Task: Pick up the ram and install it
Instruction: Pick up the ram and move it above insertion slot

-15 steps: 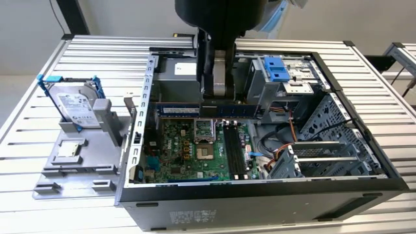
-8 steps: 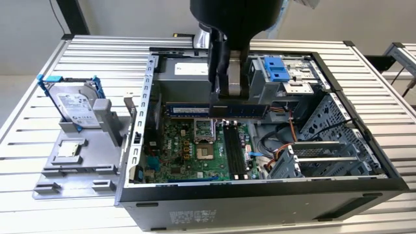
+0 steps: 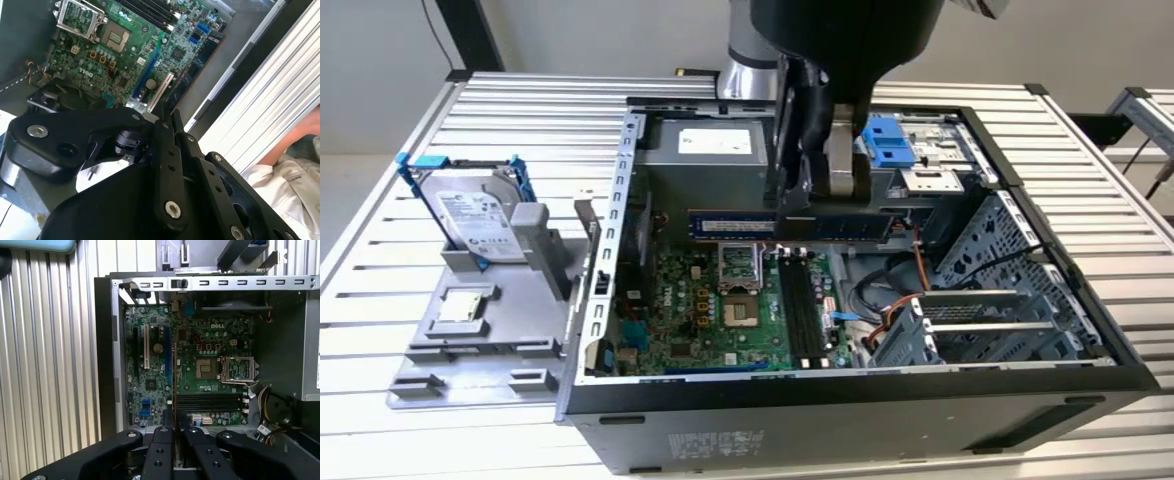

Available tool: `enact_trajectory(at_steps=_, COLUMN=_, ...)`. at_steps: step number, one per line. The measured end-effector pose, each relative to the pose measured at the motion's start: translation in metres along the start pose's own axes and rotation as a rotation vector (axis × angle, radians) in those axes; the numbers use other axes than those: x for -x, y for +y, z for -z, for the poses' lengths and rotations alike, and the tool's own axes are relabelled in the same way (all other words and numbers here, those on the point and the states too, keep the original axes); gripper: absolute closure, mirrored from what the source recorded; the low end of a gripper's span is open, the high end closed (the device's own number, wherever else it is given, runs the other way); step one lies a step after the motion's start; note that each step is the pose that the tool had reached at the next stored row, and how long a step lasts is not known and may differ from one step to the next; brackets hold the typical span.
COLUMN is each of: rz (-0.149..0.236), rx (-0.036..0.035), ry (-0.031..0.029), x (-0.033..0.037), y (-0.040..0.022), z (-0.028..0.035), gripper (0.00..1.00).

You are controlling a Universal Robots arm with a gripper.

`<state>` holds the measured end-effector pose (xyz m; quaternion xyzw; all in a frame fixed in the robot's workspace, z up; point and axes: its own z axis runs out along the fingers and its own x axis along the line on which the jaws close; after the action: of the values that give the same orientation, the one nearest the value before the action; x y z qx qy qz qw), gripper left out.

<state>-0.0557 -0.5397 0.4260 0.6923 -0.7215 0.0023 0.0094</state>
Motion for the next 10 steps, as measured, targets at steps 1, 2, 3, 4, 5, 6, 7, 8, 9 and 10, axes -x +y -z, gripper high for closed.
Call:
enact_trajectory(at_steps=1, rz=0.000, rx=0.0001, ry=0.0000, x=0.0001, y=-0.0020, z=0.0000, gripper=1.00)
enact_trajectory(at_steps=2, rz=0.000, rx=0.0000, ry=-0.0001, x=0.0002, y=-0.0037, z=0.0000, gripper=1.00)
enact_trajectory(at_steps=3, rz=0.000, rx=0.0000, ry=-0.0001, x=0.0002, y=-0.0055, z=0.0000, gripper=1.00)
enact_trajectory(at_steps=4, rz=0.000, rx=0.0001, ry=0.0000, x=0.0003, y=-0.0071, z=0.0001, gripper=1.00)
enact_trajectory(at_steps=5, rz=0.000, rx=0.0001, ry=0.0000, x=0.0004, y=-0.0087, z=0.0001, gripper=1.00)
enact_trajectory(at_steps=6, rz=0.000, rx=0.0001, ry=0.0000, x=0.0004, y=-0.0103, z=0.0001, gripper=1.00)
enact_trajectory(at_steps=7, rz=0.000, rx=0.0001, ry=0.0000, x=0.0005, y=-0.0120, z=0.0001, gripper=1.00)
enact_trajectory(at_steps=8, rz=0.000, rx=0.0001, ry=0.0000, x=0.0006, y=-0.0138, z=0.0001, gripper=1.00)
enact_trajectory(at_steps=9, rz=0.000, rx=0.0002, ry=0.0000, x=0.0007, y=-0.0156, z=0.0001, gripper=1.00)
enact_trajectory(at_steps=10, rz=0.000, rx=0.0002, ry=0.0000, x=0.0007, y=-0.0176, z=0.0002, gripper=1.00)
